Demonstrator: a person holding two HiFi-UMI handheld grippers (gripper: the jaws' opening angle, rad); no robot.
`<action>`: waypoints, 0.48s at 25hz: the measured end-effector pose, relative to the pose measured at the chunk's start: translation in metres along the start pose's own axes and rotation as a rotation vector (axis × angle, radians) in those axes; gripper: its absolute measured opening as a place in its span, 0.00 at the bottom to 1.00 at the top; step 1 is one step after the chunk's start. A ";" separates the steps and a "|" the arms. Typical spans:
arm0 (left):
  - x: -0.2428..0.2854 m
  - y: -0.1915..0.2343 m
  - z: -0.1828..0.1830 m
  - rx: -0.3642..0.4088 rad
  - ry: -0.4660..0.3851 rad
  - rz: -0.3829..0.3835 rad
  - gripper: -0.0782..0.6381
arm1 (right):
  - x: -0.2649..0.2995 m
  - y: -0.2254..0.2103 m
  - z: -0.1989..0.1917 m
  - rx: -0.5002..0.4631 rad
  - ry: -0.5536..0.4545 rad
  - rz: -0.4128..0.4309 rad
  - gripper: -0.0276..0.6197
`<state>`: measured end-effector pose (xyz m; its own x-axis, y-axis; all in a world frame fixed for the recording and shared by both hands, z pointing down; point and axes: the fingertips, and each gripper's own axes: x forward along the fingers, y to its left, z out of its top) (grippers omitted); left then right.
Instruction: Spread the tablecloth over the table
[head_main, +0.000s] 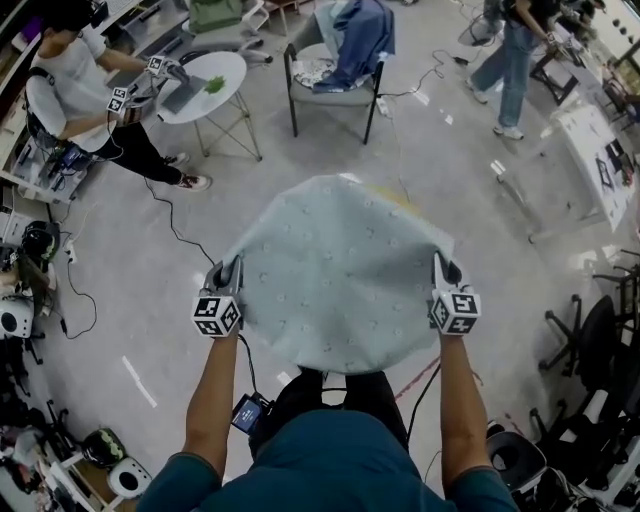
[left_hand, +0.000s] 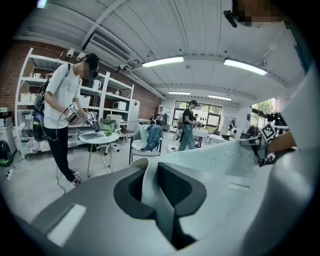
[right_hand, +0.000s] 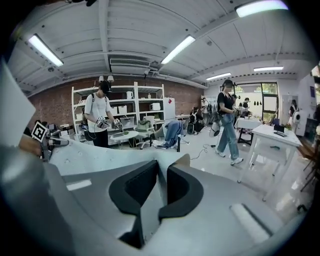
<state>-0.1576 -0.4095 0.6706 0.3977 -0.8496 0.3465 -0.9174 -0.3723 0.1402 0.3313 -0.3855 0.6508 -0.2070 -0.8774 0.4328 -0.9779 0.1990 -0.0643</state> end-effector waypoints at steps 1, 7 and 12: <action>0.004 0.007 -0.008 -0.016 0.018 0.021 0.12 | 0.008 -0.005 -0.008 0.027 0.008 0.004 0.08; 0.013 0.038 -0.042 -0.059 0.083 0.120 0.14 | 0.049 -0.049 -0.062 0.208 0.139 -0.023 0.08; 0.034 0.049 -0.063 -0.097 0.135 0.162 0.15 | 0.081 -0.087 -0.118 0.316 0.333 -0.127 0.08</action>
<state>-0.1893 -0.4328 0.7477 0.2462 -0.8355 0.4913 -0.9685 -0.1922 0.1586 0.4027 -0.4224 0.7977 -0.1154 -0.6879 0.7166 -0.9666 -0.0886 -0.2407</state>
